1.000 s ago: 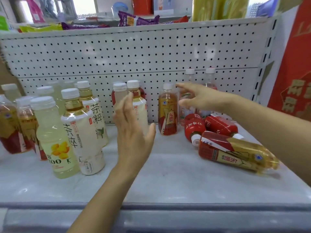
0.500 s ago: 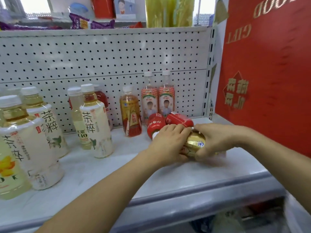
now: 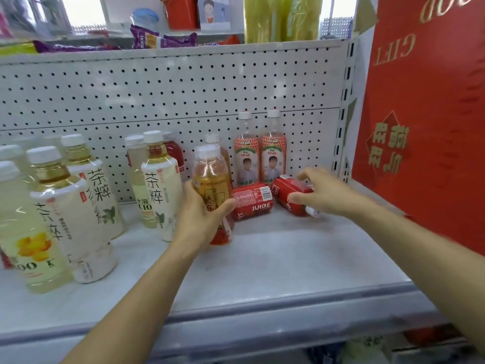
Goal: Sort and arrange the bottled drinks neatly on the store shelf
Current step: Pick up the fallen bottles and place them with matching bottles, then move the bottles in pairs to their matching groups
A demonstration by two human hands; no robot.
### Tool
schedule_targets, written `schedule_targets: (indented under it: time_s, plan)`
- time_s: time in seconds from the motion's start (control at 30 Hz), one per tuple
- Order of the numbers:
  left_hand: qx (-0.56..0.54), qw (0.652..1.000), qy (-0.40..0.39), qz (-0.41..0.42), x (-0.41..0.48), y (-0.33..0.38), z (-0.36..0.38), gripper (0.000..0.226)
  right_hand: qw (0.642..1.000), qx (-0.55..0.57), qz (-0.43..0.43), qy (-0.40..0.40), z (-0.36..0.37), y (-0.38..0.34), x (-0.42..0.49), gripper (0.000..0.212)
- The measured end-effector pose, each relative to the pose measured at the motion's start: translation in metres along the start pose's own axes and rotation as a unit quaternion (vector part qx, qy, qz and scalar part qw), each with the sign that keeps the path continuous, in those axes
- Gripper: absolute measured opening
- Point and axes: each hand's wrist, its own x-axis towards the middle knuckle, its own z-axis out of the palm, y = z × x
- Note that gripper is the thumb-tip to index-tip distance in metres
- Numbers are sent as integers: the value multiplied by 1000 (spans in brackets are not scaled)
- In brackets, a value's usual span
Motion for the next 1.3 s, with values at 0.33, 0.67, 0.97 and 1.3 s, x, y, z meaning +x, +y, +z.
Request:
schedule_targets:
  time_s: [0.33, 0.67, 0.97, 1.3]
  plan:
    - [358, 873, -32, 330, -6, 36, 54, 69, 995, -98, 6, 32, 50, 12, 28, 88]
    - [587, 785, -153, 128, 44, 30, 79, 77, 995, -73, 62, 38, 5, 27, -10, 71]
    - [363, 890, -264, 75, 43, 30, 68, 92, 997, 23, 45, 66, -36, 19, -20, 63]
    - [427, 865, -222, 143, 7, 77, 42, 69, 994, 90, 22, 53, -31, 15, -11, 57]
